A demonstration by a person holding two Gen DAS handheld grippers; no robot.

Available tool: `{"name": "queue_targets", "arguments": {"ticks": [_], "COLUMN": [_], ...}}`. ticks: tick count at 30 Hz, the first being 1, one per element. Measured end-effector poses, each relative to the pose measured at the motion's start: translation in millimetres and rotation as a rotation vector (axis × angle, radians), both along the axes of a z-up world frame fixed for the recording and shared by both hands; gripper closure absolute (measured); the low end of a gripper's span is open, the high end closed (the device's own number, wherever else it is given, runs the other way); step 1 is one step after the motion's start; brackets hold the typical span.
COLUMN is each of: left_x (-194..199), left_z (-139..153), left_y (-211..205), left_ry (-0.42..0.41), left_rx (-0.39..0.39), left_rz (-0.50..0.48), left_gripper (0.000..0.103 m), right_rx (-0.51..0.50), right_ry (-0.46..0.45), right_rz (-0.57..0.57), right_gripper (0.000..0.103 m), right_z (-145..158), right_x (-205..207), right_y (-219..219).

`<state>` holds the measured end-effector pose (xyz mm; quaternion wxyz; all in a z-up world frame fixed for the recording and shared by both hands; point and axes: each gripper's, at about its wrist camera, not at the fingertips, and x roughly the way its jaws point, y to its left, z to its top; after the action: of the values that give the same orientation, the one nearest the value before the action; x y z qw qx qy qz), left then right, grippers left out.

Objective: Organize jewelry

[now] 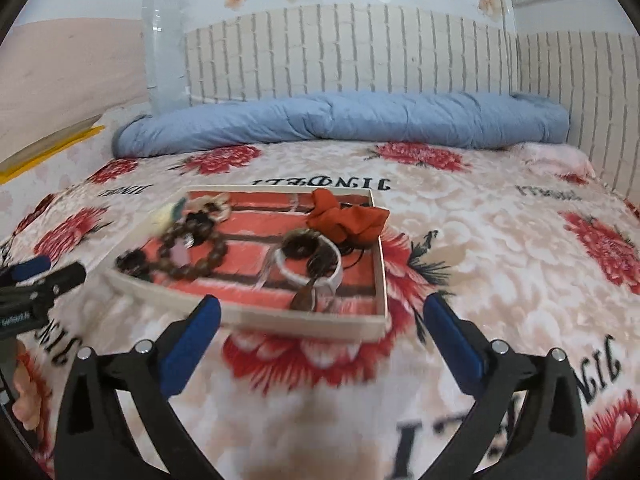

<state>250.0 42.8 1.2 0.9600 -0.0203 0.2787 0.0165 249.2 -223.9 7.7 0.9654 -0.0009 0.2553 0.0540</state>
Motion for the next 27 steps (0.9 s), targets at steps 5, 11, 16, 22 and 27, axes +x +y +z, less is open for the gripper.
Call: {"name": "queue_targets", "arguments": {"ticks": [5, 11, 16, 22, 27], "left_x": [-52, -93, -116, -114, -116], "left_z": [7, 1, -3, -8, -8], "left_y": [-8, -16, -20, -20, -18], "left_ry": [-0.114, -0.169, -0.229, -0.213, -0.227], "left_rx": [0.022, 0.053, 0.081, 0.072, 0.066], "left_rz": [0.023, 0.030, 0.041, 0.025, 0.025], "left_gripper": [0.005, 0.005, 0.005, 0.005, 0.005], "right_rx": [-0.020, 0.000, 0.003, -0.010, -0.025], "right_ry": [-0.065, -0.093, -0.130, -0.152, -0.172], "right_rz": [0.007, -0.026, -0.047, -0.043, -0.047], "right_gripper": [0.004, 0.004, 0.004, 0.004, 0.004], "right_z": [5, 3, -2, -3, -2], "right_x": [-45, -72, -84, -91, -95], "right_y": [2, -7, -10, -8, -6]}}
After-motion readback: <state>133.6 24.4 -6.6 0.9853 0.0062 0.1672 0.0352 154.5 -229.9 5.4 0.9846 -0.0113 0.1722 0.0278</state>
